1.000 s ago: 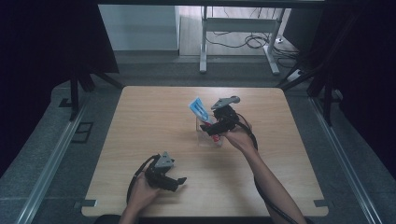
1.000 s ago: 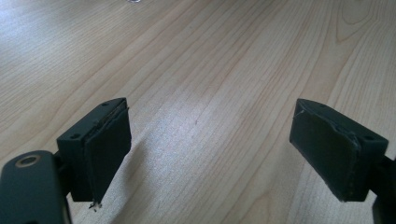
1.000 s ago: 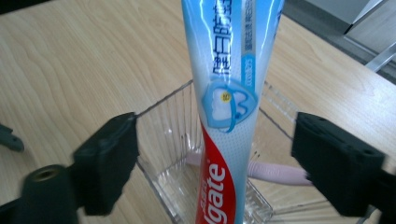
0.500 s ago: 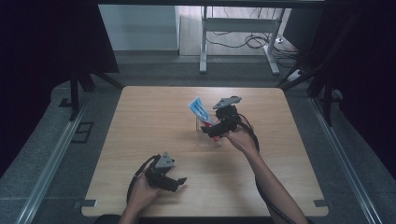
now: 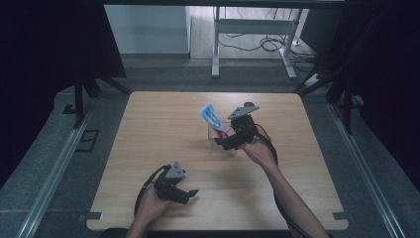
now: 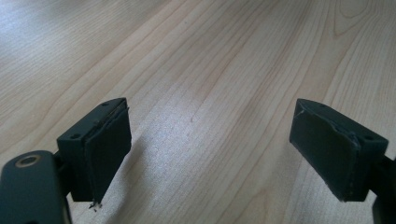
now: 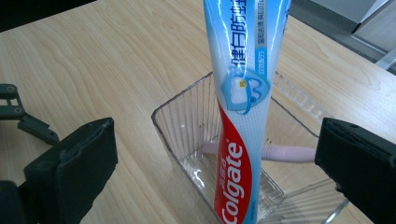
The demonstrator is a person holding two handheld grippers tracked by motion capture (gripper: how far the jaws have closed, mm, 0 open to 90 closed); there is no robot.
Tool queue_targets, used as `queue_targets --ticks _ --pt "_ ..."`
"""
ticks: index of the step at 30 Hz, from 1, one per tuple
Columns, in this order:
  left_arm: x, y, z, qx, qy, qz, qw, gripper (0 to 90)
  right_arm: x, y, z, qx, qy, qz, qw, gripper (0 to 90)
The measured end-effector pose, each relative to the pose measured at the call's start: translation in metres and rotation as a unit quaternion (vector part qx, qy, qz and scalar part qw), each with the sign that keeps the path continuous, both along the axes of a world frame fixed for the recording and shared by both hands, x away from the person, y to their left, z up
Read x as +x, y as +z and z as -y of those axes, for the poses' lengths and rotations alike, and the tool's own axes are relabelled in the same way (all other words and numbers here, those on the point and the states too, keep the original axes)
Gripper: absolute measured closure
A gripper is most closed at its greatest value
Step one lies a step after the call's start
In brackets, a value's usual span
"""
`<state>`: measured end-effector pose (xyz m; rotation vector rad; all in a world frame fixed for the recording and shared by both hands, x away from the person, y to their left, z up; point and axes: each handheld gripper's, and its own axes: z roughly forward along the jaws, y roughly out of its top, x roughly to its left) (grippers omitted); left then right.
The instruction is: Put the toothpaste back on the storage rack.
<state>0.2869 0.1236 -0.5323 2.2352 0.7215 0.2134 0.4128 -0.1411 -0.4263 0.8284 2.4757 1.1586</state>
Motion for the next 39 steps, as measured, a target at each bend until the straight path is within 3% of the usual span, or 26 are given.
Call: queue_targets --ticks 19,27,39 --pt "0.002 0.0 -0.004 -0.026 0.001 -0.011 0.9996 12.8 -0.023 0.004 0.016 0.003 0.009 -0.003 1.0 0.0" --pt "0.002 0.002 -0.007 -0.062 0.013 -0.01 0.998 12.8 -0.036 0.003 0.022 0.008 0.012 -0.005 0.9999 0.0" --pt "0.002 0.002 -0.007 -0.057 0.01 -0.002 0.9983 12.8 -0.051 -0.004 0.032 0.016 0.004 -0.01 0.9998 0.0"
